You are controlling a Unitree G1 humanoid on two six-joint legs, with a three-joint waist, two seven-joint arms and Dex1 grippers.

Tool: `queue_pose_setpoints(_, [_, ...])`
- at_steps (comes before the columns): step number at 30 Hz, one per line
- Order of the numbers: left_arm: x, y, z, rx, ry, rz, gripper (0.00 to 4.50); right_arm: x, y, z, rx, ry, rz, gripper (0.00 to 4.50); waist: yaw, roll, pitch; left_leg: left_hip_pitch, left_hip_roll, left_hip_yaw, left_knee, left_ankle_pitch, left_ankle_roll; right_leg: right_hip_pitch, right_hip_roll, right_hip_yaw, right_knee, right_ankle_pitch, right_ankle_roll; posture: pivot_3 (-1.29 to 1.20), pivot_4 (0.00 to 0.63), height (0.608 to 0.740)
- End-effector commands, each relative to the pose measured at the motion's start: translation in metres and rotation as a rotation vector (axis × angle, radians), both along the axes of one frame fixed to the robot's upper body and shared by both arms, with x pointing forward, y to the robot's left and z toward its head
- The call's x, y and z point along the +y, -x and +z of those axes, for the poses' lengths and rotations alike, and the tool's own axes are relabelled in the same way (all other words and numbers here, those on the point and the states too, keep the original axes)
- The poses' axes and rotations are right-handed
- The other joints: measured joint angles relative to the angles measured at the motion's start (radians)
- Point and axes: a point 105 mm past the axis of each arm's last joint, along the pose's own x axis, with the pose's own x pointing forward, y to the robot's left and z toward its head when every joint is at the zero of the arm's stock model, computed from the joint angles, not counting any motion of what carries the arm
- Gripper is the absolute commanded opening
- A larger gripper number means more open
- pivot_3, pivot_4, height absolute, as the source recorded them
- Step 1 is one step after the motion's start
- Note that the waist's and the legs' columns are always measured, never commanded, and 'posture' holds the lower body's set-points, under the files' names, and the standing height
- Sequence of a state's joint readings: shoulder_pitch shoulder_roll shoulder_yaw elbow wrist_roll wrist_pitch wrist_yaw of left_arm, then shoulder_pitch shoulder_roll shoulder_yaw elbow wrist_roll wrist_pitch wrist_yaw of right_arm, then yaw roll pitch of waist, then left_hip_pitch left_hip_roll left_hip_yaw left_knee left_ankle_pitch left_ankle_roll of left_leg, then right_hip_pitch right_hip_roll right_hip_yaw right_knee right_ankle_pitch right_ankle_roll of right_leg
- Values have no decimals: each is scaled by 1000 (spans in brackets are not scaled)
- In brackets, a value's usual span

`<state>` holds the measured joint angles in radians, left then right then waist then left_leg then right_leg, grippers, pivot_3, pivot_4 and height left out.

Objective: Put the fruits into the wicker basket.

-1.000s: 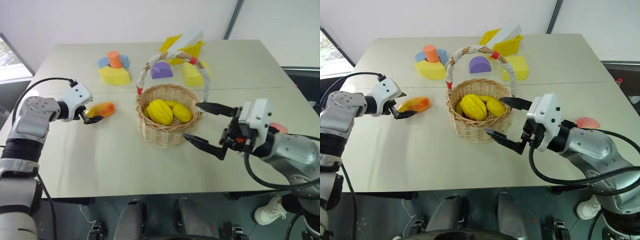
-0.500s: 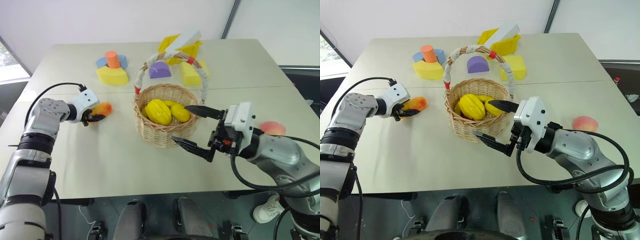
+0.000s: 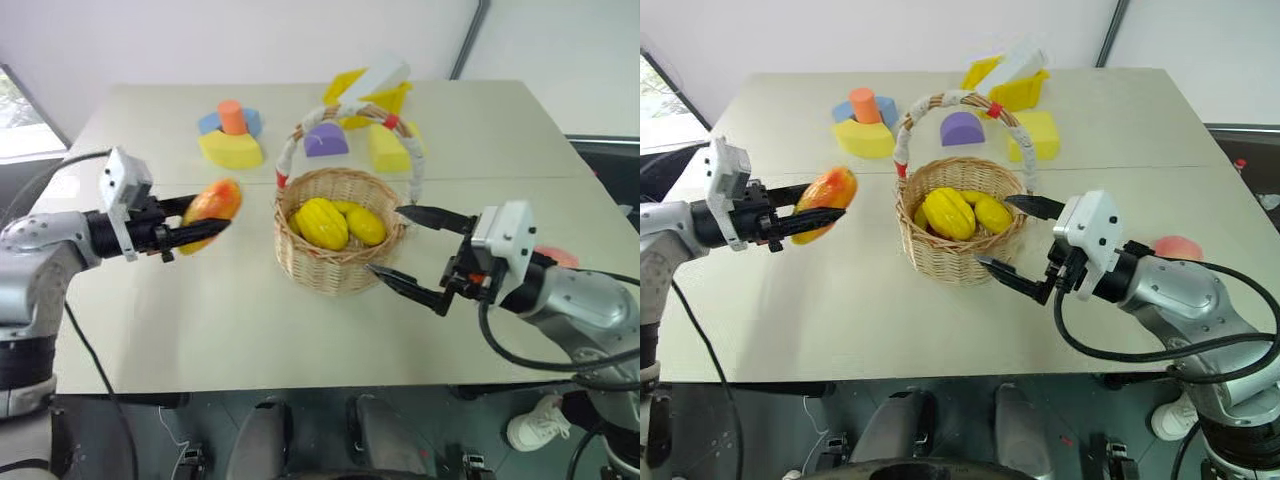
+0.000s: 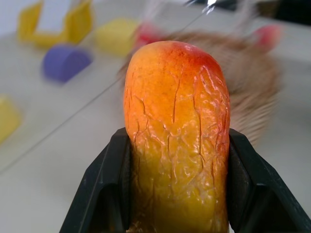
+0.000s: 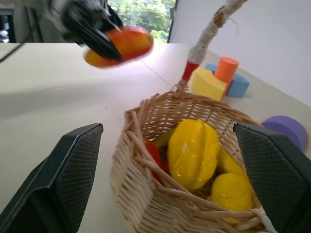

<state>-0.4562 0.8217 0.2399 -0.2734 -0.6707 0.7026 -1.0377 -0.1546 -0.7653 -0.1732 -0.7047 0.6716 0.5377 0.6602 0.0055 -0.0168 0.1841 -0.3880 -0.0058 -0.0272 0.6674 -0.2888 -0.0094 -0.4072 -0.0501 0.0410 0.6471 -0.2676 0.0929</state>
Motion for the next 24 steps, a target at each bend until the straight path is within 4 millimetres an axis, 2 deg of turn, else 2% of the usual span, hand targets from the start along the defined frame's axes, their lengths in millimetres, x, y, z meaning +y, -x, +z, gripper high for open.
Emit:
queue_pose_setpoints(1, [-48,-3,11,-69,4,-41,1815,-10,-5,6,-44,9,-25,4500,4,0,0,2,0,0,0,0,0,2,0,0,0,0,0,0,150,740])
queue_pose_setpoints(5, [-101,-31,17,-118,38,3,1815,-11,-12,3,-47,9,-41,4500,6,-1,0,2,-2,0,1,0,0,2,4,0,0,0,0,0,150,740])
queue_pose_setpoints(8, [-124,-36,5,-101,10,-16,1815,-11,-13,2,-58,4,-62,4500,-9,0,0,-2,-1,1,0,0,0,-3,5,1,0,0,1,0,150,740])
queue_pose_setpoints(10, [-134,-35,-2,-70,14,-33,2852,-17,-15,4,-77,2,-111,4500,-19,0,0,-2,-1,1,-1,0,0,-5,6,1,2,0,0,0,150,740])
queue_pose_setpoints(13, [-138,-34,-3,-62,31,-40,4265,-32,-21,4,-83,-13,-216,4500,-19,0,0,-4,1,1,-1,0,0,-7,6,2,2,0,0,0,150,740])
queue_pose_setpoints(14, [-138,-33,-3,-70,26,-49,4446,-41,-23,-1,-72,12,-267,4500,-19,0,0,-3,1,1,-1,0,0,-7,6,2,2,0,0,0,150,740])
queue_pose_setpoints(15, [-137,-32,-4,-75,20,-56,4446,-47,-25,-5,-64,32,-298,4500,-18,0,0,-3,1,1,-1,0,0,-6,7,2,2,0,0,0,150,740])
queue_pose_setpoints(19, [-134,-19,-4,-108,38,-144,4446,-94,-32,-17,-43,51,-511,4500,-16,0,0,-1,0,1,0,1,0,-3,6,1,2,0,0,0,150,740])
queue_pose_setpoints(21, [-136,0,-4,-79,96,-258,4446,-141,-32,-30,-2,56,-698,4500,-16,0,0,-1,-1,1,0,1,0,-3,6,2,2,0,0,0,150,740])
queue_pose_setpoints(24, [-143,22,-8,-45,135,-387,4446,-186,-28,-46,41,76,-878,4500,-12,0,0,-2,-1,1,0,1,0,-3,6,2,1,0,0,0,150,740])
